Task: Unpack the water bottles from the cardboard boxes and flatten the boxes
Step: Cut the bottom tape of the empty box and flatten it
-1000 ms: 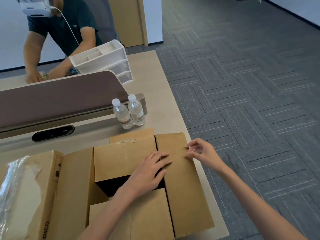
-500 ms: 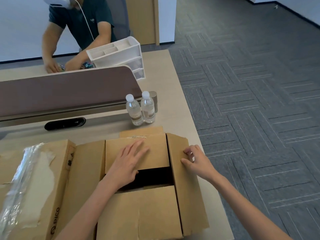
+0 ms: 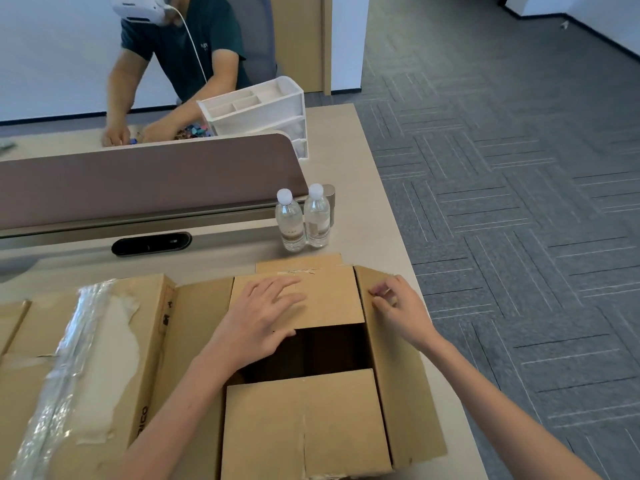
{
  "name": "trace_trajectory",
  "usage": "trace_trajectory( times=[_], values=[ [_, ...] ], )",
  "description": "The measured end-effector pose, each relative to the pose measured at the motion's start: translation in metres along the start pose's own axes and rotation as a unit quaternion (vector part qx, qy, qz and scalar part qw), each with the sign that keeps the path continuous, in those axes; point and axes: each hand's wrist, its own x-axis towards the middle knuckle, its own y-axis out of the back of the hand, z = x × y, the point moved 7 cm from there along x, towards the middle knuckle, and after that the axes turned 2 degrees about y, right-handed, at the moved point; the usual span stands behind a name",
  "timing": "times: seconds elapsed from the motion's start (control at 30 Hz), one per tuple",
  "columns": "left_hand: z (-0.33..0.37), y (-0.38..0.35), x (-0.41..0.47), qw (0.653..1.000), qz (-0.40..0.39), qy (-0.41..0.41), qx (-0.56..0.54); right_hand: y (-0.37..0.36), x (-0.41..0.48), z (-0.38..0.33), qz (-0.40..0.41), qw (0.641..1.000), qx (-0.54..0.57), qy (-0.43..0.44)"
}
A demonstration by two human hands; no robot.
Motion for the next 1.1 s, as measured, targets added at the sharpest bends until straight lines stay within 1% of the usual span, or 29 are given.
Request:
trace_trajectory(
  times=[0.13,0.23,0.3,0.4,0.47,0.57,0.67,0.73,0.83,0.9,1.0,1.1],
  values=[
    [-0.008,0.036,0.006,0.995,0.095,-0.021,-0.004,0.000,0.013,-0.024,0.013,0.999,0.020,0.034],
    [-0.021,0.062,0.018,0.986,0.162,-0.021,0.037,-0.004,0.023,-0.039,0.022,0.997,0.064,0.029],
    [-0.036,0.071,0.027,0.981,0.185,0.007,0.056,-0.005,0.028,-0.044,0.043,0.995,0.086,0.010],
    [-0.062,0.073,0.034,0.976,0.201,0.069,0.052,-0.003,0.033,-0.050,0.073,0.995,0.066,0.006],
    [-0.079,0.066,0.035,0.973,0.192,0.116,0.056,-0.003,0.035,-0.052,0.081,0.996,0.042,0.014],
    [-0.102,0.047,0.030,0.969,0.143,0.194,0.058,-0.009,0.040,-0.050,0.083,0.996,0.028,0.011],
    [-0.117,0.022,0.023,0.960,0.096,0.262,-0.015,-0.018,0.045,-0.047,0.075,0.997,0.022,-0.003],
    [-0.125,0.002,0.019,0.953,0.052,0.292,-0.061,-0.026,0.047,-0.046,0.054,0.998,0.025,-0.014],
    [-0.129,-0.028,0.010,0.945,-0.025,0.306,-0.111,-0.039,0.047,-0.043,0.020,1.000,-0.002,-0.018],
    [-0.127,-0.040,0.006,0.947,-0.054,0.300,-0.102,-0.044,0.047,-0.039,0.014,0.999,-0.021,-0.020],
    [-0.126,-0.046,0.004,0.953,-0.047,0.292,-0.064,-0.045,0.045,-0.035,0.024,0.998,-0.051,-0.023],
    [-0.127,-0.049,0.000,0.951,-0.035,0.296,-0.075,-0.045,0.043,-0.037,0.040,0.995,-0.094,-0.017]
  ],
)
